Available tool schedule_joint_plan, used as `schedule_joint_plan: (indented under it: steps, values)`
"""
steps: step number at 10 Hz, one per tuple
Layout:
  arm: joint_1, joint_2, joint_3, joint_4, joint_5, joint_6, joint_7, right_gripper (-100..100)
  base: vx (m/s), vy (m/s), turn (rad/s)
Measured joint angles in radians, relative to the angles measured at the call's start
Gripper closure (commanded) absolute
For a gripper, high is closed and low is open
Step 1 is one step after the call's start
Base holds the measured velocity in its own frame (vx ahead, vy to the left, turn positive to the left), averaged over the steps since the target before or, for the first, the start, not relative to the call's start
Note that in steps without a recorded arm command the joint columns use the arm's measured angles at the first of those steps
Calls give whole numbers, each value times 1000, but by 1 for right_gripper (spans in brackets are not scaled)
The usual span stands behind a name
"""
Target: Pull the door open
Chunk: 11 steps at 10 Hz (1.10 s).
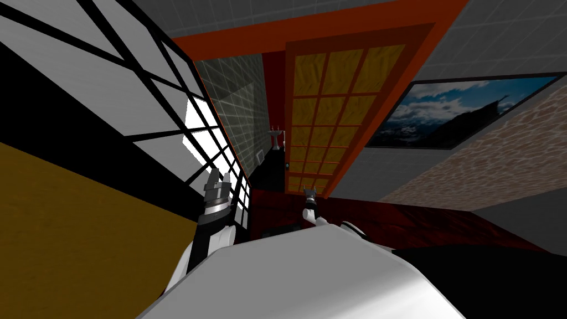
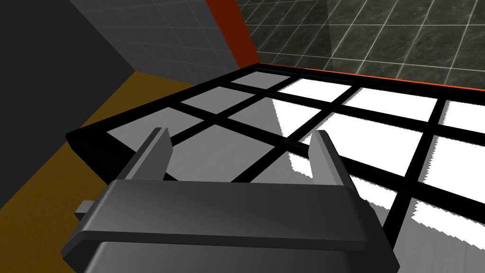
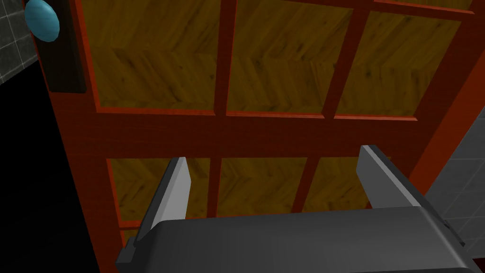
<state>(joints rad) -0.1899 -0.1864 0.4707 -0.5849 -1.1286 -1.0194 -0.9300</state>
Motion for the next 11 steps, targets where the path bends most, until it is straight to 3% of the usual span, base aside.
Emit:
schedule_joint_plan:
  steps: [2, 3, 4, 6, 10, 11]
  values:
    - [-6, -26, -12, 0, -33, 14, 10, -100, 25, 21, 48]
    - [1, -12, -26, -29, -42, 31, 18, -100, 32, 21, 52]
    - [-3, -2, -31, -28, -43, 41, 10, -100, 17, 11, 1]
    - [-21, 19, -31, 5, -28, 39, -26, -100, 92, 7, 31]
    - [-15, 52, -31, -10, 11, 44, -59, -100, 181, 5, 19]
    - [-28, 62, -29, 15, 21, 39, -76, -100, 198, -3, 6]
